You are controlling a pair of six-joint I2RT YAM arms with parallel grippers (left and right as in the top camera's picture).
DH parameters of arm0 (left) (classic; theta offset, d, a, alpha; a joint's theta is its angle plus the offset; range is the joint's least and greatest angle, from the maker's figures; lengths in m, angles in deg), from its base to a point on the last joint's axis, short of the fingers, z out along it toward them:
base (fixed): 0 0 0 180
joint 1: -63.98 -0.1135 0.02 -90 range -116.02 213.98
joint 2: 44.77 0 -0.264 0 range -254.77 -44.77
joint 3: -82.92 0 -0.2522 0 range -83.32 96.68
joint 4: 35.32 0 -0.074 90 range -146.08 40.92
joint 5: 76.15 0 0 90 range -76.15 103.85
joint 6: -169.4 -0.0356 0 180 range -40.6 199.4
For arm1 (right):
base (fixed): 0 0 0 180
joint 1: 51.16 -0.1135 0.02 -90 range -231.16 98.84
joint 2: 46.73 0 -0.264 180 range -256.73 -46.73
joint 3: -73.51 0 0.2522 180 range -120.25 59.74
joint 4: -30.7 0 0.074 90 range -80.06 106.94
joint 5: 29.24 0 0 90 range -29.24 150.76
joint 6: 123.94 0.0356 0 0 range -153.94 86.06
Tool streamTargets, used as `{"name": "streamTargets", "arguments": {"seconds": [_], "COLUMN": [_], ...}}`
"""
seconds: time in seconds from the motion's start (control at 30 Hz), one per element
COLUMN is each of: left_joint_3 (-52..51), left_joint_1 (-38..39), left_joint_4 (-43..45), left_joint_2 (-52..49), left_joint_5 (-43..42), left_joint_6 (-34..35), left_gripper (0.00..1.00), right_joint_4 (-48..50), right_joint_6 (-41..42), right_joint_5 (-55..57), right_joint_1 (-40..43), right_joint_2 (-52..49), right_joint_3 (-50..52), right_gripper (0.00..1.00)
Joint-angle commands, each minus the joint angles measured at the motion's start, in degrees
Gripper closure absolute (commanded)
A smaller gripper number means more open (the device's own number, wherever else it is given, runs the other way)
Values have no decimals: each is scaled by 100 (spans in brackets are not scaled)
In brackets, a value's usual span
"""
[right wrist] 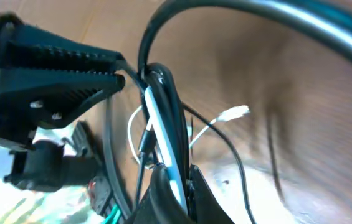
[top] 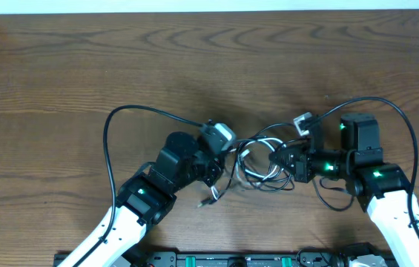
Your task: Untangle cables
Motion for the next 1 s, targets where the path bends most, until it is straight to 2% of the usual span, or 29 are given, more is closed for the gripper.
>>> {"name": "streamTargets", "arguments": {"seconds": [0.0, 0.07, 0.5, 0.63, 0.87, 0.9, 0.97], "left_joint_3": [131, 131, 131, 131, 131, 131, 131], "left_joint_1": [-44, -44, -42, -42, -44, -44, -42], "left_joint_4": [-199, -203, -339, -592, -1023, -1021, -1023], "left_joint_2": [85, 136, 205, 203, 203, 203, 205], "left_joint_5": [1213, 1213, 1172, 1174, 1174, 1174, 1174], "left_joint_6": [511, 511, 625, 640, 640, 640, 640], "left_gripper": [83, 79, 81, 81, 81, 86, 88], "right_joint_4": [-13, -13, 595, 946, 2258, 2498, 3080], "right_joint_6": [-15, -15, -11, 256, 973, 1123, 1462], "right_joint_5": [35, 35, -846, -894, -1659, -1788, -2068], "right_joint_1": [138, 175, 175, 175, 175, 175, 175], "right_joint_2": [15, 15, 15, 15, 15, 15, 15], "right_joint_3": [-79, -79, -79, -79, -79, -79, -79], "right_gripper": [99, 99, 99, 99, 99, 99, 99]}}
